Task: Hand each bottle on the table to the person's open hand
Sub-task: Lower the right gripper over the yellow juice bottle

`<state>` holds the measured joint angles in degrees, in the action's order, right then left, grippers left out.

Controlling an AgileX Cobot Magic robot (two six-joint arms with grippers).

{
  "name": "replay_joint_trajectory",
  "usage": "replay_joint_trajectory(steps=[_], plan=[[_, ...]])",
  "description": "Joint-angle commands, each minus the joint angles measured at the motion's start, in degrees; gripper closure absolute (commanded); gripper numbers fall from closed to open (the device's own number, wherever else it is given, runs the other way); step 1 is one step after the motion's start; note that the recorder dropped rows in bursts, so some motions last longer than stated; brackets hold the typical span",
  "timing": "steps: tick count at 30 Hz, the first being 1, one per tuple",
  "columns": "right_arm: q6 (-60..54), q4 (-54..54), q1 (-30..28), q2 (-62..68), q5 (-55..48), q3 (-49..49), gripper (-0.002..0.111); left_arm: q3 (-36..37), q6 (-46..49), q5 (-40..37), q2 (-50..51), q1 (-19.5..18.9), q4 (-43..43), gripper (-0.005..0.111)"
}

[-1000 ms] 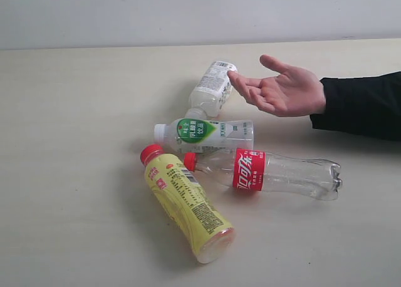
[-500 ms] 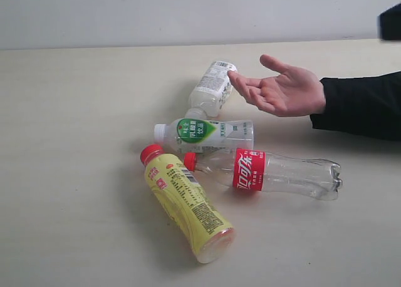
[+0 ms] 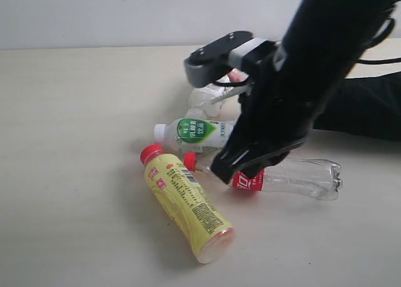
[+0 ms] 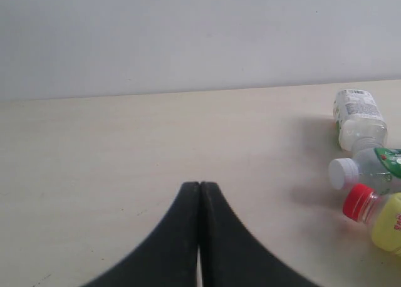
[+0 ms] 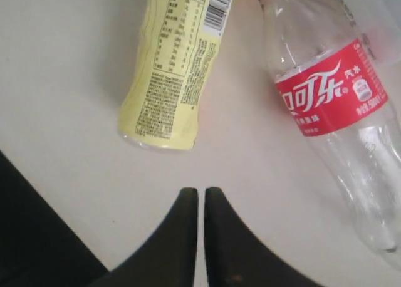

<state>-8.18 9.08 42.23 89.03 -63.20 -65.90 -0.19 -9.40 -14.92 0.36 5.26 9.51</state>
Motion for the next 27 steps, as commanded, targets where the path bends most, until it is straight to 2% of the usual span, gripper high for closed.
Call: replay_joint_trajectory(steps=[1,5,10,17,22,27], plan=[[2.45,-2.48,3.64,7.58,-0.46,-5.83,0.081,0.19,0.08,0.35,-0.36,-0.10,0.26,0.107],[3.95,-2.34,5.06,12.31,-0.09,-9.55,0.058,0.19,0.08,0.35,-0.36,-0.10,0.26,0.107],[4.20,-0.60,5.06,15.96,1.54,-12.40,0.044,0.19,0.08,0.35,-0.36,-0.10,0.26,0.107],[4.25,1.01,5.06,16.91,1.24,-12.55,0.044,0.19,0.08,0.35,-0.36,-0.10,0.26,0.107],[7.06,1.43,5.06,16.91,-2.94,-12.55,0.044,0.19,0.08,0.35,-0.36,-0.10,0.26,0.107],[9.94,1.04,5.06,16.91,-0.06,-12.55,0.044,0.19,0.08,0.35,-0.36,-0.10,0.26,0.107]])
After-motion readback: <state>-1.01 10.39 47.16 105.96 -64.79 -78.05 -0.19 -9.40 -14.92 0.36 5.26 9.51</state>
